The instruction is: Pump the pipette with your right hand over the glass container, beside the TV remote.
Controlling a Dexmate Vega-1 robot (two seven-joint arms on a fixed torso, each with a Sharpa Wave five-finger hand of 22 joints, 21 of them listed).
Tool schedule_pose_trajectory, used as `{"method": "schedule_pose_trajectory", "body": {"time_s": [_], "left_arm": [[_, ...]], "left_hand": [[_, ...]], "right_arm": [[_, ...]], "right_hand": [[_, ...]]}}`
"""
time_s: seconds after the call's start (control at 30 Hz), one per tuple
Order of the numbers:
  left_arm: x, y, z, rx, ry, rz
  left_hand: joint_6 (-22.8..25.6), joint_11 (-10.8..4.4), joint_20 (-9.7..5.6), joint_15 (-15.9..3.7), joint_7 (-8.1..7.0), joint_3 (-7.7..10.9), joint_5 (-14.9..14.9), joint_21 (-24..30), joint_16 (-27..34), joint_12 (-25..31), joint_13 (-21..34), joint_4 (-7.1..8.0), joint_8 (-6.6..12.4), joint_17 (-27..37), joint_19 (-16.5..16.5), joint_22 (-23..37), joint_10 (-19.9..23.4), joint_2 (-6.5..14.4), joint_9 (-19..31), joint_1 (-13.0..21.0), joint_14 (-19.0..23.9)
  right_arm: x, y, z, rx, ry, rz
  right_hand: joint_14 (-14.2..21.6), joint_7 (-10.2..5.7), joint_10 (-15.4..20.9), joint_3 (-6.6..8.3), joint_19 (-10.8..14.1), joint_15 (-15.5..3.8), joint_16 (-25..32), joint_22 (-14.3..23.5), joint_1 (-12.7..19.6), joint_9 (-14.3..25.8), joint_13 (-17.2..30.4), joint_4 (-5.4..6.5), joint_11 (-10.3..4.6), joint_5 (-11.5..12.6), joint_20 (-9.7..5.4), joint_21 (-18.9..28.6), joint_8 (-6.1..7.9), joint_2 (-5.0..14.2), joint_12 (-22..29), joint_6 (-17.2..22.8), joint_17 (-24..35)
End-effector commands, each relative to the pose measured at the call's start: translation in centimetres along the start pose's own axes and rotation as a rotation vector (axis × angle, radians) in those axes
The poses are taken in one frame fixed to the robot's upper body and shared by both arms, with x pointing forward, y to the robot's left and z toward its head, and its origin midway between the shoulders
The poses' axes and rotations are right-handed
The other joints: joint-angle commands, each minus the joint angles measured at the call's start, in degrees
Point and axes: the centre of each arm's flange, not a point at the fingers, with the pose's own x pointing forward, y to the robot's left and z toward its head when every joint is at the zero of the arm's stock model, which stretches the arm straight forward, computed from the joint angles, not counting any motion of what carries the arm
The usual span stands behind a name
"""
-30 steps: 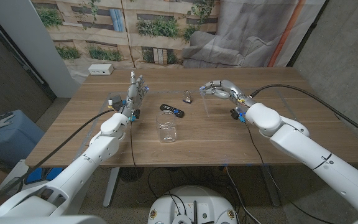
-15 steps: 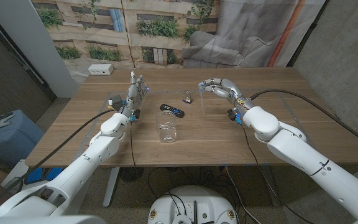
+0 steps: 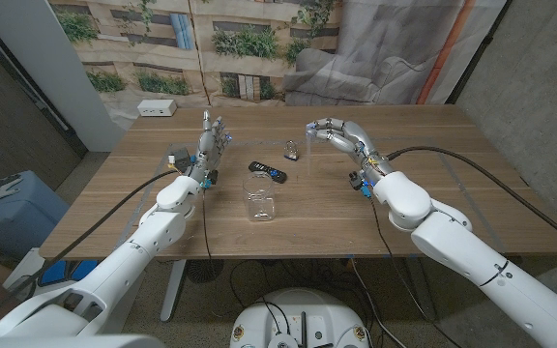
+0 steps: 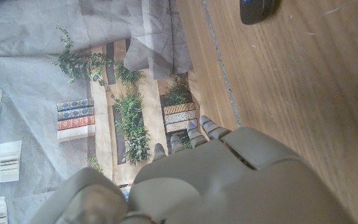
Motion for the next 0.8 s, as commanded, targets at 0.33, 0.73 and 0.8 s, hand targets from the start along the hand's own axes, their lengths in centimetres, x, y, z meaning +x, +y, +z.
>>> {"method": "schedule_pose_trajectory", "body": {"time_s": [0.33, 0.73, 0.8], "left_arm": [[0.0, 0.0, 0.0, 0.000, 0.000, 0.000], [0.0, 0.0, 0.0, 0.000, 0.000, 0.000], [0.0, 0.0, 0.0, 0.000, 0.000, 0.000]], "left_hand": [[-0.08, -0.15, -5.05, -6.62, -0.32, -0.64, 0.39, 0.34, 0.33, 0.27, 0.32, -0.01, 0.32, 0.10, -0.38, 0.14, 0.02, 2.25, 0.14, 0.17, -0.48], [-0.08, -0.15, -5.08, -6.59, -0.33, -0.65, 0.39, 0.33, 0.33, 0.25, 0.32, -0.01, 0.32, 0.10, -0.39, 0.14, -0.03, 2.25, 0.14, 0.17, -0.50], [-0.08, -0.19, -5.08, -6.62, -0.33, -0.65, 0.40, 0.32, 0.32, 0.25, 0.32, -0.01, 0.32, 0.10, -0.42, 0.14, -0.03, 2.25, 0.14, 0.17, -0.53]], "right_arm": [[-1.3, 2.7, 1.8, 0.117, -0.099, -0.042], [-1.0, 4.0, 2.6, 0.260, -0.175, -0.070], [-0.8, 4.1, 2.9, 0.266, -0.184, -0.067]], "right_hand": [[0.20, -0.09, -0.47, -0.39, -0.24, -8.14, 0.40, 0.30, 0.55, -0.29, 0.28, 0.17, -0.02, 0.60, -0.12, -0.06, -0.20, 0.15, -0.20, -0.48, 0.05], [0.31, -0.16, -0.44, -0.46, -0.20, -8.26, 0.48, 0.30, 0.67, -0.48, 0.38, 0.15, -0.04, 0.66, -0.24, -0.04, -0.23, 0.22, -0.21, -0.46, 0.10], [0.29, -0.15, -0.44, -0.45, -0.21, -8.32, 0.47, 0.30, 0.73, -0.51, 0.39, 0.12, -0.05, 0.67, -0.26, -0.04, -0.22, 0.24, -0.21, -0.41, 0.09]]}}
